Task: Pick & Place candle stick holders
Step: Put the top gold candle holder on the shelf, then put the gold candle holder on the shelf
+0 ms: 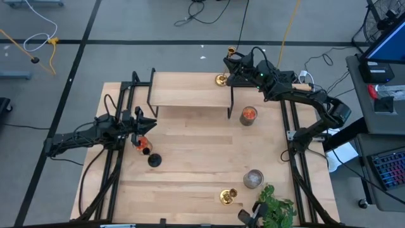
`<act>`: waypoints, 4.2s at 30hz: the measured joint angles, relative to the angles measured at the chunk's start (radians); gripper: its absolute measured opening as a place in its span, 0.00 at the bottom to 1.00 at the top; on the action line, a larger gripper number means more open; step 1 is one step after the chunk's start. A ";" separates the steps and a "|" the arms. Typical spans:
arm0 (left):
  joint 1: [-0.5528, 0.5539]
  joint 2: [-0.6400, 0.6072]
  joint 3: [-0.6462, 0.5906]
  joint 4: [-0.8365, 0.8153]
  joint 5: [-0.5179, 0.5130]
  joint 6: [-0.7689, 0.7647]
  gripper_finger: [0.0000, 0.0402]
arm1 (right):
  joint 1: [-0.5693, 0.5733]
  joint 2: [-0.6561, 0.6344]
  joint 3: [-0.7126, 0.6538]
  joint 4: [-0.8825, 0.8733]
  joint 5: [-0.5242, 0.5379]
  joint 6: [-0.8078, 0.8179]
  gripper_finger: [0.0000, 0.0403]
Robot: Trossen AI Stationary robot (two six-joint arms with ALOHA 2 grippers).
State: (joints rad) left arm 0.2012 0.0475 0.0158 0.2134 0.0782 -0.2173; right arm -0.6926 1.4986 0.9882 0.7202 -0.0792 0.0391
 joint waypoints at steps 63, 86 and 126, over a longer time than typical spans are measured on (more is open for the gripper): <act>0.000 0.000 0.000 -0.026 0.074 -0.031 0.21 | 1.027 -0.619 -0.603 -0.452 -0.146 -0.022 0.42; -0.173 0.439 0.541 -0.472 0.183 0.302 0.21 | 1.159 -0.081 -0.547 0.145 -0.128 0.076 0.42; -0.367 0.489 0.544 -0.448 -0.045 0.268 0.21 | 1.053 -0.015 -0.303 0.398 0.282 -0.112 0.04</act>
State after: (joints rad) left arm -0.1658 0.5368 0.5602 -0.2348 0.0335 0.0503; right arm 0.3602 1.4839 0.6851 1.1183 0.2033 -0.0726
